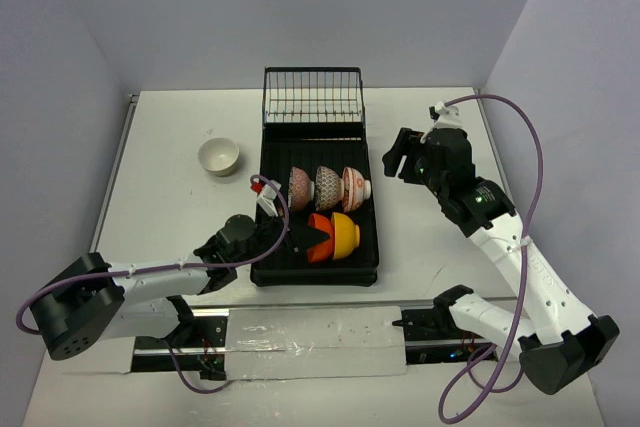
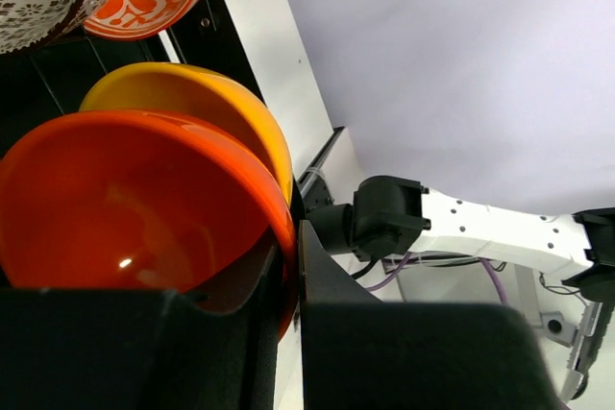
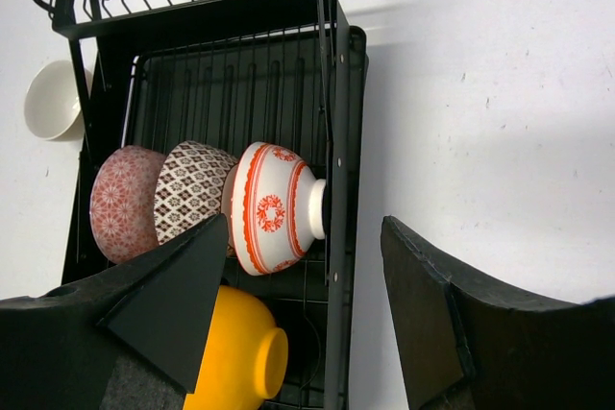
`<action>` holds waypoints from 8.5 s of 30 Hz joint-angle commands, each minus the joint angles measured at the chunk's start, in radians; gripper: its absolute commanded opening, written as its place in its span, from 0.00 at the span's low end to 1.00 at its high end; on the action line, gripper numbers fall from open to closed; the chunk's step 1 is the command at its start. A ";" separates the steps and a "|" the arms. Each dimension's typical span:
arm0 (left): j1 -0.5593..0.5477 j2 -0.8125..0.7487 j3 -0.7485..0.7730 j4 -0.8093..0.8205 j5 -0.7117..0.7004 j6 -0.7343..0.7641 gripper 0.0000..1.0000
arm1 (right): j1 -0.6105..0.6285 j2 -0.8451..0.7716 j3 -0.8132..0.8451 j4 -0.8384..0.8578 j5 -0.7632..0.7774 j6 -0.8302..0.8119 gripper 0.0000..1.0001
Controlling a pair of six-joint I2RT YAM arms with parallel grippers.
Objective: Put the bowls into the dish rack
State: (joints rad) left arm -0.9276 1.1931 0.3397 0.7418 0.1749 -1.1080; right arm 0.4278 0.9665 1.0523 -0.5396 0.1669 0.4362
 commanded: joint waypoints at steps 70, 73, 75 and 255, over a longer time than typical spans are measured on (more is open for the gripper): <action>0.039 -0.185 -0.116 -0.159 -0.121 0.050 0.58 | 0.006 0.011 -0.006 0.036 -0.020 -0.004 0.71; 0.038 -0.185 -0.108 -0.165 -0.117 0.050 0.59 | 0.006 0.005 -0.008 0.035 -0.021 -0.004 0.71; 0.038 -0.179 -0.103 -0.157 -0.109 0.048 0.60 | 0.008 0.003 -0.008 0.035 -0.023 -0.004 0.71; 0.658 0.507 1.164 -1.165 -0.271 0.266 0.00 | 0.045 -0.074 -0.049 0.081 -0.173 0.029 0.71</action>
State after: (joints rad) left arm -0.2512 1.7988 1.4513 -0.4793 -0.0761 -0.8116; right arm 0.4625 0.9108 1.0061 -0.4904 -0.0189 0.4599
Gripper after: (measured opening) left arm 0.094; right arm 0.710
